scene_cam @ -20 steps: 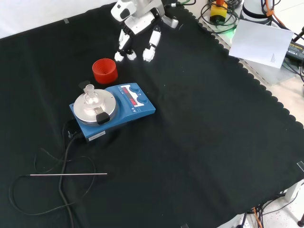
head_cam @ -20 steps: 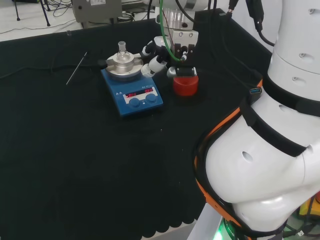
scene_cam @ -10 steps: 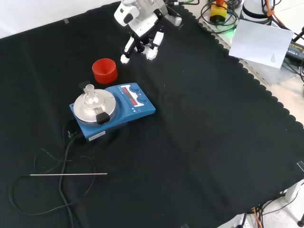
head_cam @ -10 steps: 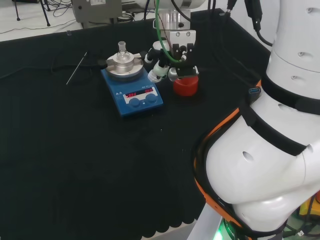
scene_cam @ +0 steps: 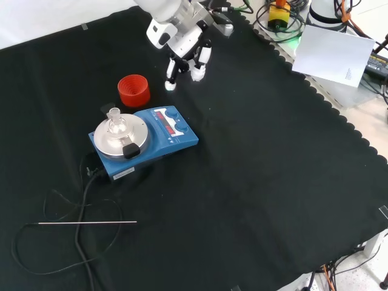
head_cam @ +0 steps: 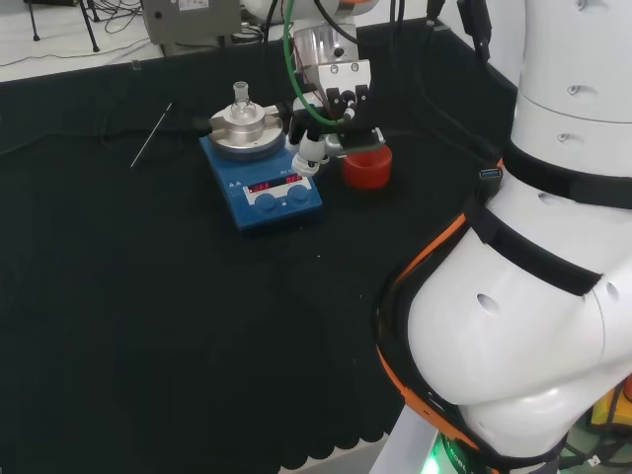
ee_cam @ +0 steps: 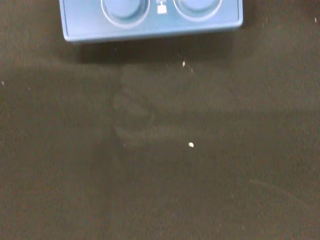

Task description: Turn on the heater.

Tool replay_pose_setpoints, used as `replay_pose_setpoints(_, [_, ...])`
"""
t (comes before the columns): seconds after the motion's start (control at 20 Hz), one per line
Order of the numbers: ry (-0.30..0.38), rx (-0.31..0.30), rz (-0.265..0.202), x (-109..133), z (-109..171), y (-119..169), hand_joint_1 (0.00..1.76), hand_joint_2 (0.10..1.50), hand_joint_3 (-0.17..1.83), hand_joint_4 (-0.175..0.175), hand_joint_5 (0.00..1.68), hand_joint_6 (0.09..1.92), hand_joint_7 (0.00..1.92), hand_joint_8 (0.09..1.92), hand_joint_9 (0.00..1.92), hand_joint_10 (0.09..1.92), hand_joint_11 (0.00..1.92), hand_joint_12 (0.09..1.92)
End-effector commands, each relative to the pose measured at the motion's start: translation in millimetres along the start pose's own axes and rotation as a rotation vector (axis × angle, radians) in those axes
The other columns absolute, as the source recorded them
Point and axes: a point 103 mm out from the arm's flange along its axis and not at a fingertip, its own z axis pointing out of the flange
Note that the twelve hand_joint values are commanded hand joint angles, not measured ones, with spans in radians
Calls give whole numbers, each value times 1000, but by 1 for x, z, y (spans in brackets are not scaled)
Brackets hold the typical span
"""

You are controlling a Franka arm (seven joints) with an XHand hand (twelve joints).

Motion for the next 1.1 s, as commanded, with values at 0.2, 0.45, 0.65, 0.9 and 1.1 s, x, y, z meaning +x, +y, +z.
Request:
replay_pose_setpoints(0.2, [-34, 9, -20, 17, -3, -1, 1334, 1190, -175, -60, 519, 491, 1484, 1475, 1815, 1077, 1920, 1185])
replay_pose_setpoints(0.45, [-70, 60, -26, 27, -1, 2, 1307, 1188, -175, -51, 436, 538, 1476, 1612, 1767, 1379, 1920, 1254])
replay_pose_setpoints(0.65, [-82, 72, -38, 33, 1, 3, 1375, 1221, -175, -41, 373, 520, 1528, 1861, 1783, 1675, 1920, 1327])
replay_pose_setpoints(0.9, [-91, 135, -36, 34, 7, 6, 1421, 1244, -175, -26, 342, 465, 1560, 1920, 1796, 1788, 1920, 1459])
replay_pose_setpoints(1.1, [-99, 173, -37, 37, 11, 8, 1433, 1246, -175, -22, 334, 346, 1572, 1920, 1799, 1809, 1920, 1490])
